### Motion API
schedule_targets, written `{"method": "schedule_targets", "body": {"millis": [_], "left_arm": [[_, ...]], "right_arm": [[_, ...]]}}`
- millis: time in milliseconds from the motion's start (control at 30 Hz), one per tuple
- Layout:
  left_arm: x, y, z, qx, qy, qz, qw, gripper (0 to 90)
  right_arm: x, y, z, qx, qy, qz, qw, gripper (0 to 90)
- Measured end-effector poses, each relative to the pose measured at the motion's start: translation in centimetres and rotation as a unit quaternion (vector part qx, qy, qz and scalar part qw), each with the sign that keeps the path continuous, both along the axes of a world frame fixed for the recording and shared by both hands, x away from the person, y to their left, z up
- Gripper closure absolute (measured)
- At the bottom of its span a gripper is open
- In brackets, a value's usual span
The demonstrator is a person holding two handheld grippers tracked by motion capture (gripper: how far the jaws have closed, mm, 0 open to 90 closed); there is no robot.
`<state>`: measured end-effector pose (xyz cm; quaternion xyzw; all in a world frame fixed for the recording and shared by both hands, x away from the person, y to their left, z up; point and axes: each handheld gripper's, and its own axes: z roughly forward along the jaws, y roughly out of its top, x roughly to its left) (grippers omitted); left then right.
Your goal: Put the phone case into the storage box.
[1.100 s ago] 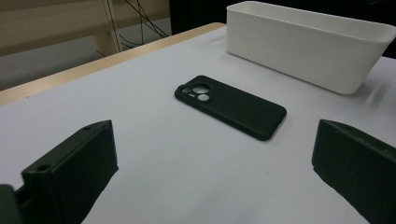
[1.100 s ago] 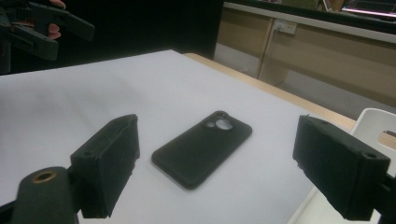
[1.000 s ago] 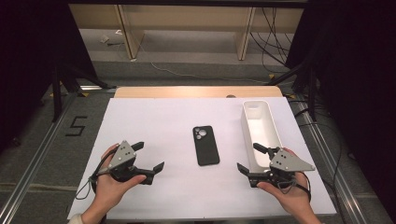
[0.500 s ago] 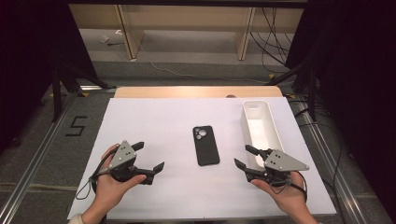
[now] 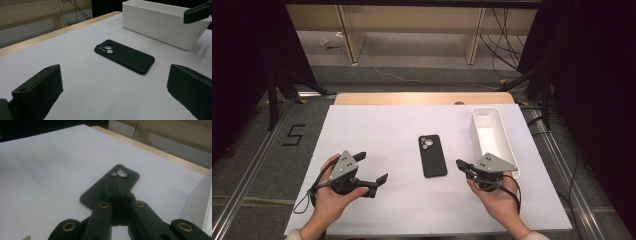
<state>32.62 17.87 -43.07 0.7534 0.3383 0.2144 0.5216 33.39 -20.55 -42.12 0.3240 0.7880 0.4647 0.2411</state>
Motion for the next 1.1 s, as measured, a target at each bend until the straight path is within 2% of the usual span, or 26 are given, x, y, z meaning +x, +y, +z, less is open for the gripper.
{"method": "schedule_targets", "body": {"millis": [67, 100, 133, 167, 200, 333, 400, 533, 667, 867, 900, 1100], "left_arm": [[0.0, 0.0, 0.0, 0.0, 0.0, 0.0, 1.0, 0.0], [0.0, 0.0, 0.0, 0.002, -0.001, 0.0, 1.0, 0.0], [0.0, 0.0, -0.1, -0.001, 0.0, 0.001, 1.0, 0.0], [0.0, 0.0, -0.1, -0.001, 0.0, 0.001, 1.0, 0.0], [0.0, 0.1, -0.1, -0.001, 0.002, 0.001, 1.0, 0.0], [0.1, 0.1, -0.1, -0.001, 0.002, 0.001, 1.0, 0.0], [0.1, 0.1, -0.1, 0.0, 0.002, 0.001, 1.0, 0.0], [0.1, 0.1, -0.1, 0.0, 0.002, 0.0, 1.0, 0.0], [0.1, 0.1, -0.2, 0.001, 0.003, 0.0, 1.0, 0.0], [0.1, 0.1, -0.2, 0.0, 0.003, 0.001, 1.0, 0.0], [0.1, 0.1, -0.2, 0.001, 0.003, 0.0, 1.0, 0.0], [0.1, 0.1, -0.2, 0.001, 0.002, -0.001, 1.0, 0.0]], "right_arm": [[0.3, 0.3, -0.2, -0.003, 0.006, -0.007, 1.0, 90.0], [0.9, 0.8, -0.7, -0.008, 0.022, -0.019, 0.9995, 90.0], [1.2, 1.1, -1.0, -0.015, 0.034, -0.024, 0.999, 90.0], [1.2, 1.1, -1.0, -0.015, 0.034, -0.024, 0.999, 90.0], [1.7, 1.7, -1.5, -0.018, 0.049, -0.026, 0.9983, 90.0], [2.2, 2.6, -2.0, -0.029, 0.061, -0.03, 0.9973, 90.0], [2.8, 3.3, -2.5, -0.037, 0.073, -0.042, 0.9958, 90.0], [3.3, 3.6, -3.0, -0.049, 0.084, -0.053, 0.9939, 90.0], [4.2, 3.8, -3.9, -0.06, 0.104, -0.068, 0.9905, 90.0], [4.5, 4.3, -4.5, -0.078, 0.115, -0.07, 0.9879, 90.0], [4.7, 4.4, -4.8, -0.084, 0.121, -0.073, 0.9863, 90.0], [5.0, 4.4, -5.1, -0.088, 0.123, -0.076, 0.9856, 90.0]]}}
